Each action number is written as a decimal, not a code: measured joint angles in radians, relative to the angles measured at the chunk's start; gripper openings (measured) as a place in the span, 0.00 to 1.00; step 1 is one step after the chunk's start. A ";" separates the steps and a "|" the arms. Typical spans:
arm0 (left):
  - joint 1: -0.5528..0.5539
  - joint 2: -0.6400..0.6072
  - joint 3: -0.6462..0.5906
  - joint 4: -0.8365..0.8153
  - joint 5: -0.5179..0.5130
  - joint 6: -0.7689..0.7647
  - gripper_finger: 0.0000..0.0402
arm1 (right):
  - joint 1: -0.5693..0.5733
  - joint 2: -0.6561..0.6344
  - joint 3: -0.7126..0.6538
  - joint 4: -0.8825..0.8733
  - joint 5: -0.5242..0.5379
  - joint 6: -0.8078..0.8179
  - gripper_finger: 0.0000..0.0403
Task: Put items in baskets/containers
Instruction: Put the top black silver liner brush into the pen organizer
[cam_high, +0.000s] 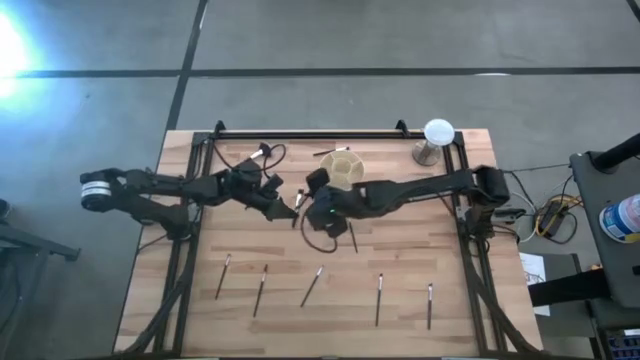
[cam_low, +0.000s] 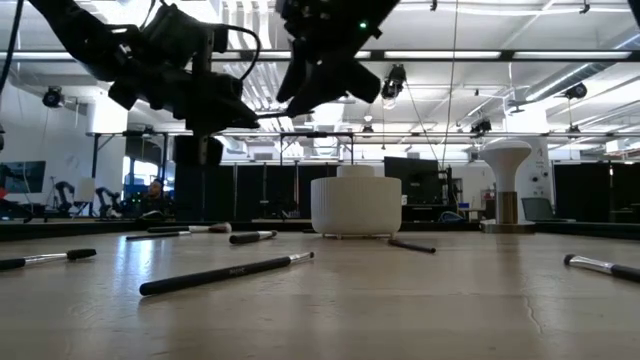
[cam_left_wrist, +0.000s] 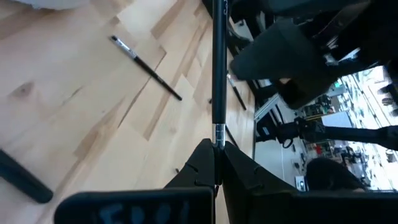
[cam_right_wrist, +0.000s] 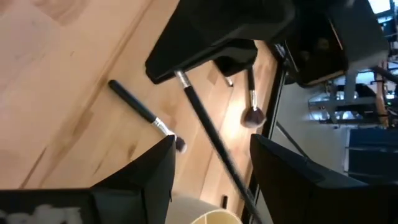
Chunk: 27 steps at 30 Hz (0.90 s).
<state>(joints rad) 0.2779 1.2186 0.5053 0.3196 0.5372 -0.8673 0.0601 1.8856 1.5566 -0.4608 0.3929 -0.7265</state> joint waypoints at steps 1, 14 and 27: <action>0.000 0.000 0.000 -0.002 0.004 0.001 0.01 | 0.000 0.017 0.023 -0.021 0.003 -0.006 0.50; 0.002 -0.006 0.000 -0.002 0.022 0.017 0.01 | -0.001 0.158 0.177 -0.120 0.056 -0.071 0.25; 0.021 -0.036 -0.001 -0.008 0.024 0.086 0.17 | -0.006 0.105 0.167 -0.149 0.053 0.043 0.04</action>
<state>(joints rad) 0.2989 1.1822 0.5044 0.3116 0.5617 -0.7809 0.0540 1.9906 1.7232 -0.6098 0.4456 -0.6837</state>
